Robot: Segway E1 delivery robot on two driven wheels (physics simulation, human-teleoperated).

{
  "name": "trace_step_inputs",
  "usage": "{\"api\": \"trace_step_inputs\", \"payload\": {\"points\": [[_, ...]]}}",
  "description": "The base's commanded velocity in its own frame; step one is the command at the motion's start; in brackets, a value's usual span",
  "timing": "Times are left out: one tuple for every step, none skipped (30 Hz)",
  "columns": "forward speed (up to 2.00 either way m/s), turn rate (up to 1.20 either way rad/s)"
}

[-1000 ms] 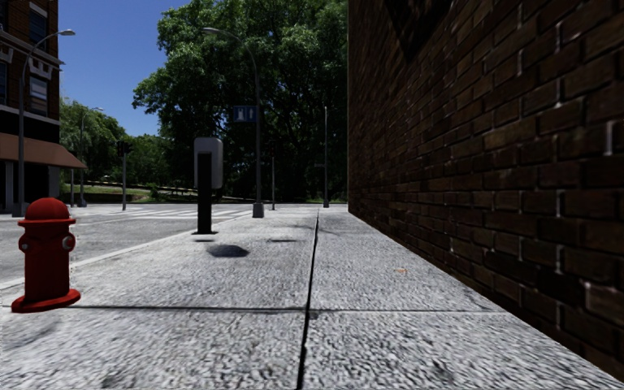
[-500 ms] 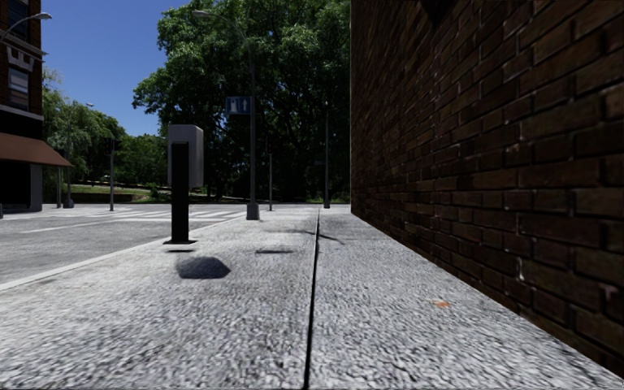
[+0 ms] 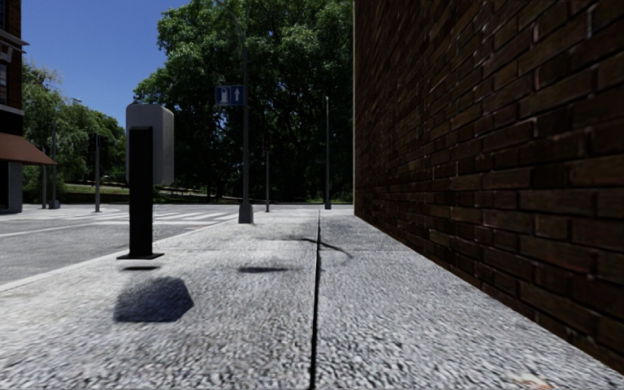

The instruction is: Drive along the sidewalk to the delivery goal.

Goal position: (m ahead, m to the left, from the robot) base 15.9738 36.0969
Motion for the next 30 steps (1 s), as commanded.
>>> {"api": "trace_step_inputs", "payload": {"points": [[2.0,0.0],[2.0,0.0],[2.0,0.0],[2.0,0.0],[2.0,0.0],[2.0,0.0],[2.0,0.0],[2.0,0.0],[2.0,0.0],[2.0,0.0],[2.0,0.0],[2.0,0.0],[2.0,0.0],[2.0,0.0],[2.0,0.0],[2.0,0.0],[2.0,0.0],[2.0,0.0],[2.0,0.0],[2.0,0.0],[2.0,0.0],[2.0,0.0],[2.0,0.0],[2.0,0.0],[2.0,0.0],[2.0,0.0],[2.0,0.0],[2.0,0.0],[2.0,0.0],[2.0,0.0]]}}
